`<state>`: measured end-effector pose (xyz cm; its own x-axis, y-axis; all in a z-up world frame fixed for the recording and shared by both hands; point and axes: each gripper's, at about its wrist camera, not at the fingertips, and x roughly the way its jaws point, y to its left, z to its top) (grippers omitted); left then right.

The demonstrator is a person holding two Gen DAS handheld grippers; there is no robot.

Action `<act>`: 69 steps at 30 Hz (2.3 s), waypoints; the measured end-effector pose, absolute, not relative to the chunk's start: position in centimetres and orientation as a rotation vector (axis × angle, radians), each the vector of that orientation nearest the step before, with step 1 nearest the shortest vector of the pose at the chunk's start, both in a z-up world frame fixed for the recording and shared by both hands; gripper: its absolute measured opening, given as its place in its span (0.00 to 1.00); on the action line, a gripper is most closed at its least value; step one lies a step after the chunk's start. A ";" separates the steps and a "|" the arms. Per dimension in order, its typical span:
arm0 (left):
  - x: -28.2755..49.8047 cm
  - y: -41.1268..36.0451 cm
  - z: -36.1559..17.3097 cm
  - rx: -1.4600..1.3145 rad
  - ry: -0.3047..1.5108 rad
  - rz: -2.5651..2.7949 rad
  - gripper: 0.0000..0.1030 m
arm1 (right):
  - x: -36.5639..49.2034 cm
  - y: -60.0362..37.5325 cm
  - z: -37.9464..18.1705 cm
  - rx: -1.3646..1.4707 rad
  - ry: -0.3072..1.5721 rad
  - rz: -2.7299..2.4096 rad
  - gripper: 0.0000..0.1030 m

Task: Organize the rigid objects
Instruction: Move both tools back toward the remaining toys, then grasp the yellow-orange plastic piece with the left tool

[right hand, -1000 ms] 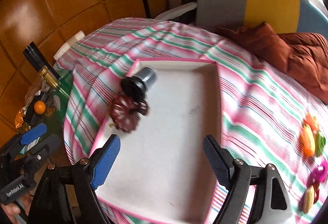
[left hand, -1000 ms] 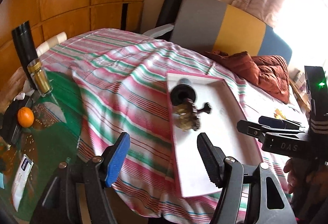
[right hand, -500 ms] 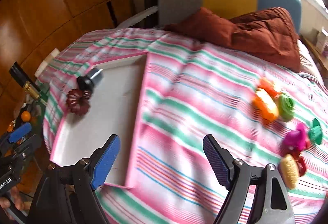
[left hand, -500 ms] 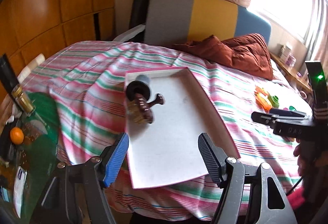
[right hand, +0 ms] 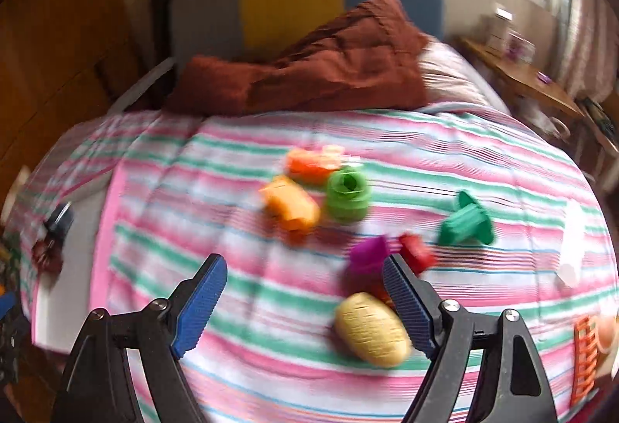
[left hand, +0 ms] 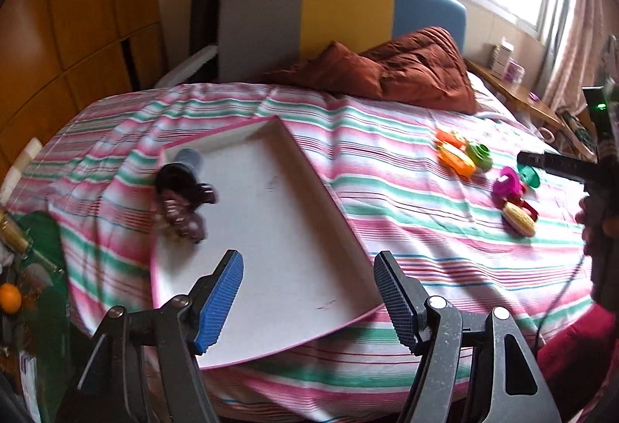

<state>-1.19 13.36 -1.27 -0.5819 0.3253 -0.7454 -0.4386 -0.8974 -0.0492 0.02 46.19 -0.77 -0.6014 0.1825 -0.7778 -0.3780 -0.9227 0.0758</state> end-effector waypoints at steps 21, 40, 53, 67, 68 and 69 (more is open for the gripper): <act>-7.2 30.0 -4.8 -1.240 0.266 2.178 0.73 | 5.8 57.7 -3.7 -0.953 0.972 2.162 0.82; -16.2 42.2 -8.9 -1.415 0.089 2.130 0.81 | 5.3 57.6 -4.2 -1.000 1.056 2.177 0.82; -13.6 41.2 -10.0 -1.304 0.283 2.108 0.27 | 5.4 58.1 -4.6 -1.004 1.090 2.162 0.82; -2.6 33.0 -10.1 -1.108 0.463 2.035 0.27 | 5.6 58.8 -6.4 -1.069 1.167 2.084 0.80; -2.5 32.6 -10.2 -1.106 0.451 2.034 0.27 | 5.5 58.8 -6.6 -1.079 1.182 2.077 0.80; -2.6 32.4 -10.2 -1.102 0.444 2.032 0.27 | 5.3 58.8 -6.7 -1.088 1.199 2.068 0.80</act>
